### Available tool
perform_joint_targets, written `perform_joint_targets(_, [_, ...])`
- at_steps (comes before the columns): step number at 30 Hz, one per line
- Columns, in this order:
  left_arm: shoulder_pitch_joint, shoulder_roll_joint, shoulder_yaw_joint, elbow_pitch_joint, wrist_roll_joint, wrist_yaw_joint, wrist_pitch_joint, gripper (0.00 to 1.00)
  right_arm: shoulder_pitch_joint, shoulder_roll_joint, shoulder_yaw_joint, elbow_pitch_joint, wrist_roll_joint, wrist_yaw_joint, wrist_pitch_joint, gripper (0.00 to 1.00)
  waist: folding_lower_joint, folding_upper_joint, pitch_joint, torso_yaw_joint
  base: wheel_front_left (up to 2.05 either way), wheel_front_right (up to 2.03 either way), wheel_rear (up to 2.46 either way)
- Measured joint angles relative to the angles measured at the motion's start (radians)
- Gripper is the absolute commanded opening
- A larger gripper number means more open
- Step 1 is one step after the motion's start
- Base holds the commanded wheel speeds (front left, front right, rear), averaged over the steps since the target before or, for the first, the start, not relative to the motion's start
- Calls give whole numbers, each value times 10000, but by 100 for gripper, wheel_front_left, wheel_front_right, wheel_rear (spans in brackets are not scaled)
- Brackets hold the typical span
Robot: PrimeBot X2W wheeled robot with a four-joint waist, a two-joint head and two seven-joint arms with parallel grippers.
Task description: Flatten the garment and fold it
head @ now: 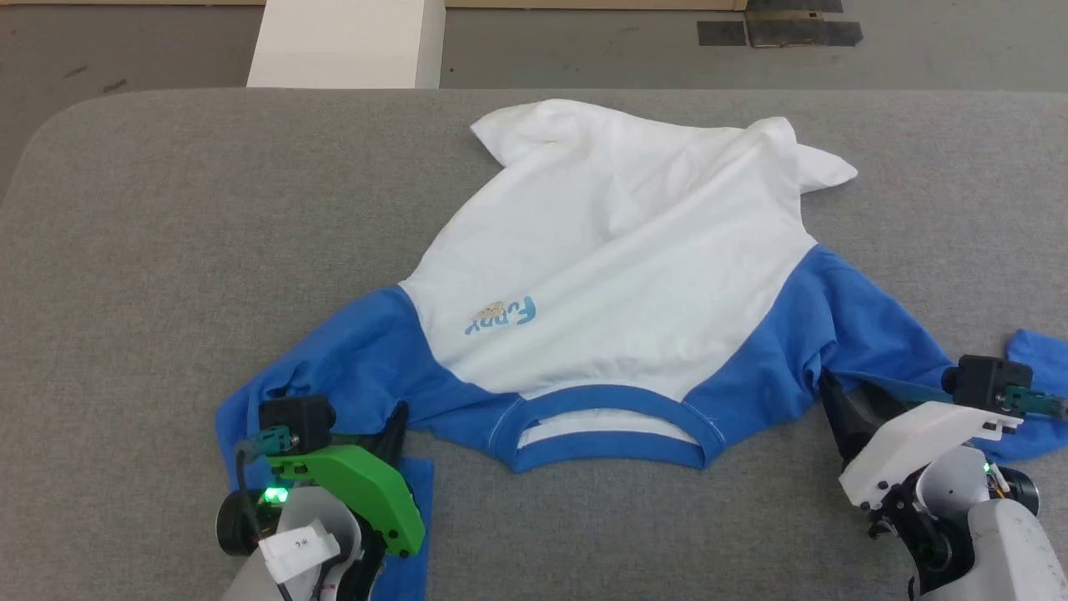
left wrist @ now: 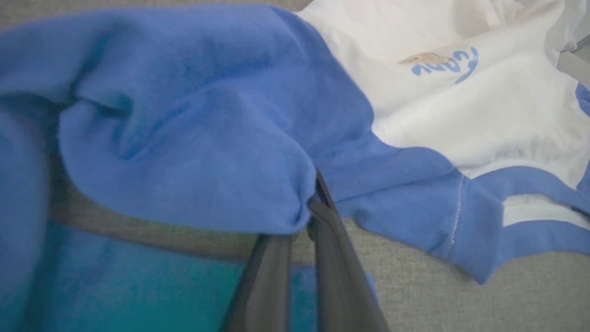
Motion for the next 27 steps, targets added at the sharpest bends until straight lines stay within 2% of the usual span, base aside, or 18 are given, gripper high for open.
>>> perform_joint_targets(9, [41, -2, 0, 130, -4, -10, -100, 0, 627, 21, -142, -414, 384, 0, -437, 100, 0, 0, -224, -65, 0, 0, 0])
perform_joint_targets(17, [55, 52, -15, 35, -4, -6, -98, 0, 351, 17, -52, 15, 374, -2, -727, 100, 0, 0, -212, -203, 0, 0, 0])
perform_joint_targets(19, [55, 67, -29, 0, -4, -6, -94, 0, 145, 10, 6, 201, 368, -2, -765, 35, 0, 0, -171, -213, 0, 0, 0])
perform_joint_targets(21, [54, 77, -35, -27, -4, 2, -90, 0, -34, 4, 92, 364, 355, -4, -780, 0, 0, 0, -127, -221, 0, 0, 0])
perform_joint_targets(27, [61, 79, -75, -23, -17, 2, -180, 0, -134, 13, 159, 349, 245, -6, -1147, 0, 1, 0, -232, -184, 0, 0, 0])
